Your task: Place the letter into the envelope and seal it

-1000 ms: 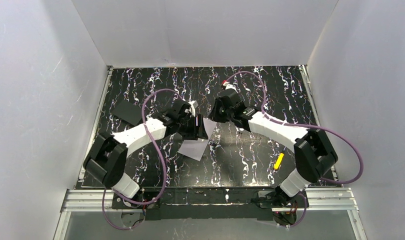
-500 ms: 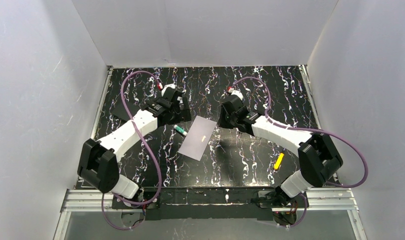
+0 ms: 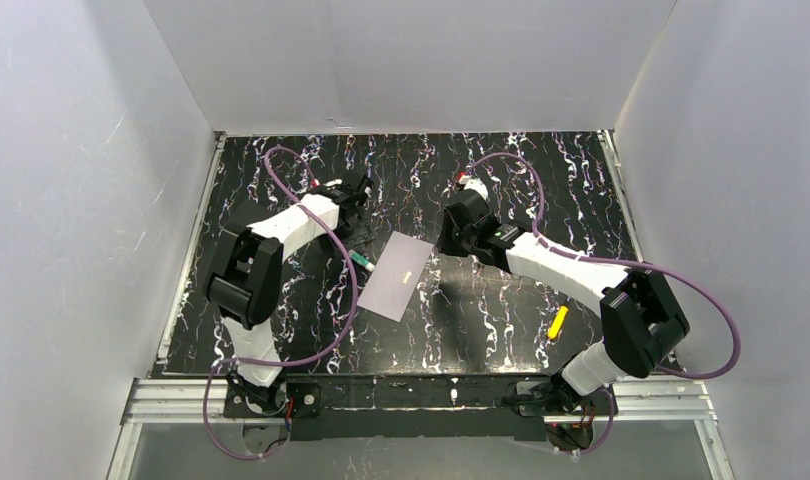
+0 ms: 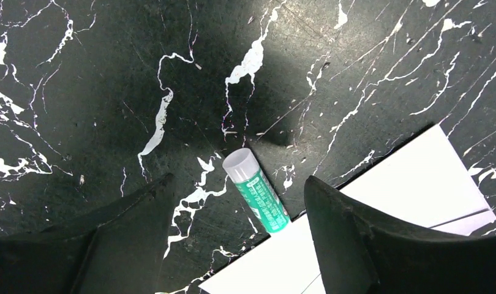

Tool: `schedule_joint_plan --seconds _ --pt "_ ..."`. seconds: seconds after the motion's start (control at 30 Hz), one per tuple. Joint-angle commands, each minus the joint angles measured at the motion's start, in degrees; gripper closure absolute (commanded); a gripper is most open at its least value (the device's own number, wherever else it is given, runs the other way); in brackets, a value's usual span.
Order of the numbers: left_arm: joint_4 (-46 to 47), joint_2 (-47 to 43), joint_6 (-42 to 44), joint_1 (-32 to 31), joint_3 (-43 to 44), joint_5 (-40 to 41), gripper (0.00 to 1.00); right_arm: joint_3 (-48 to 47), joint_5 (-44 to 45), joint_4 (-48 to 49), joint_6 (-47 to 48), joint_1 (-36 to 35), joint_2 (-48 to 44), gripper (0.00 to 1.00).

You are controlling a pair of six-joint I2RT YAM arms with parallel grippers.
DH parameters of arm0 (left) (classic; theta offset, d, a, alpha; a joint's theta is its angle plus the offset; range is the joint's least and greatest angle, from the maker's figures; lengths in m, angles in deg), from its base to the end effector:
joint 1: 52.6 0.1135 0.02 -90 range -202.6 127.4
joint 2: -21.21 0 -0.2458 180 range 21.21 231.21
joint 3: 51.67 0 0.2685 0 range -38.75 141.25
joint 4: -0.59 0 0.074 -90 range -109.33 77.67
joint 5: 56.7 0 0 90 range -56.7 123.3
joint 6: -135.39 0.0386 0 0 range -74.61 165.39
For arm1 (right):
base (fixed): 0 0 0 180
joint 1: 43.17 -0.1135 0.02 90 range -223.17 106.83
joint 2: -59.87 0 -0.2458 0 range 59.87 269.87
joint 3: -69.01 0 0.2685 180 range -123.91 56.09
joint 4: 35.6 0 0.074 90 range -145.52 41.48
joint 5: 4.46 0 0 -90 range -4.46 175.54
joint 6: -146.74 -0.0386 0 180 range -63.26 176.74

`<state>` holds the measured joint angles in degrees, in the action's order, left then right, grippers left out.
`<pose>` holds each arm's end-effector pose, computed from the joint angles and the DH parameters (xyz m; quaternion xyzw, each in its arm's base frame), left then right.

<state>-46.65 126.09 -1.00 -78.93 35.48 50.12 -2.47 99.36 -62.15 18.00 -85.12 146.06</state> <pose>0.3507 -0.1611 0.1688 -0.1994 0.9455 -0.0121 0.2573 0.2644 0.2252 0.2171 0.0243 0.9053 0.1817 0.3832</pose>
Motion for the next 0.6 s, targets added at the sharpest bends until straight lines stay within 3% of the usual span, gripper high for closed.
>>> schedule_joint_plan --seconds 0.0,0.17,0.57 --pt "-2.8 0.7 -3.9 0.0 3.0 2.7 0.28 0.4 1.5 0.1 0.4 0.4 -0.5 0.75" --pt "-4.3 -0.5 -9.0 -0.2 0.4 0.6 0.30 0.7 1.6 -0.1 0.3 0.4 -0.6 0.75" --pt "-3.6 2.2 -14.4 -1.4 -1.0 -2.5 0.48 1.4 1.4 -0.2 -0.3 0.4 -0.6 0.76"
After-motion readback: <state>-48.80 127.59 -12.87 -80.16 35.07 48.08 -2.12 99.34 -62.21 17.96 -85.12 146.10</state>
